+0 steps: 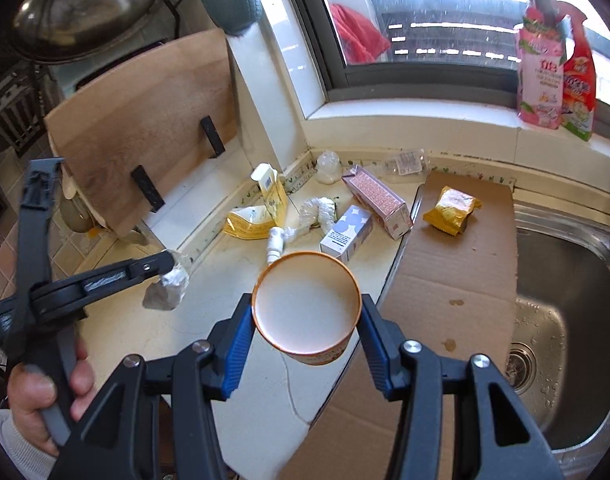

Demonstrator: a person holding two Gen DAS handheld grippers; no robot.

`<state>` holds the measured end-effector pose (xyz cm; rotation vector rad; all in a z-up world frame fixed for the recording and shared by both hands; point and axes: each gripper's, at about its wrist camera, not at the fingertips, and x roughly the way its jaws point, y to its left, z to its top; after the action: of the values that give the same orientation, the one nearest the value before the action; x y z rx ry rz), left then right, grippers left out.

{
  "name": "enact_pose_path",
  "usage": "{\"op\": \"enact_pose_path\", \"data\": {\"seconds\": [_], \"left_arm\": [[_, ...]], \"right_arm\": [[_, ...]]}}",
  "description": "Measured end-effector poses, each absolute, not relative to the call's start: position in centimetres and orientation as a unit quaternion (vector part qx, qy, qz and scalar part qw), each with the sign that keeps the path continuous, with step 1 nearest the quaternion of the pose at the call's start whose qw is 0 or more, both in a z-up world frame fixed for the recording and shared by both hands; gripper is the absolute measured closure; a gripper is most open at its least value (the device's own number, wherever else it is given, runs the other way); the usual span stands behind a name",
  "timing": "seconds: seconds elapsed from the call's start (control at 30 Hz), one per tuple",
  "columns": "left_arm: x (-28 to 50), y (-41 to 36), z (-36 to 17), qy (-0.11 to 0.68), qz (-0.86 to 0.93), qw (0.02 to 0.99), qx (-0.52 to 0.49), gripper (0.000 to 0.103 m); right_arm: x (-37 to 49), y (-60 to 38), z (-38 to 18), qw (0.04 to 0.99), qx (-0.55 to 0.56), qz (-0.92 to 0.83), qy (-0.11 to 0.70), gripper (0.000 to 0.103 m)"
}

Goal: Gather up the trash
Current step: 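Grasp the orange-rimmed cup with the right tool while the left tool grasps crumpled white paper, then carry the cup and crumpled paper down over the floor trash bin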

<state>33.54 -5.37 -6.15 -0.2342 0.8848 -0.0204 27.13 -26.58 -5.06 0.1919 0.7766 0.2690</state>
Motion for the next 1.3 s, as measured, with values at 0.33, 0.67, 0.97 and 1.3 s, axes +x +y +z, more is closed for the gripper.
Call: {"op": "enact_pose_path", "data": {"seconds": [0.33,0.67,0.97,1.3], "left_arm": [[16.6,-4.1,0.5,0.398,-0.086,0.907,-0.108,0.094],[4.8,0.4,-4.3,0.448,-0.090,0.878,-0.140,0.094],[1.2,3.5,-13.5,0.505,-0.072,0.843,-0.173,0.094],[2.3,5.4,-29.2,0.570,-0.053,0.795,-0.202,0.093]], "right_arm": [[15.7,-23.0,-2.1,0.918,0.092,0.139,0.361,0.052],[5.6,-17.1,-6.9,0.886,0.058,0.178,0.425,0.052],[3.5,-14.0,-16.1,0.841,0.037,0.193,0.505,0.052],[5.8,-11.0,-28.6,0.806,0.004,0.209,0.554,0.052]]}}
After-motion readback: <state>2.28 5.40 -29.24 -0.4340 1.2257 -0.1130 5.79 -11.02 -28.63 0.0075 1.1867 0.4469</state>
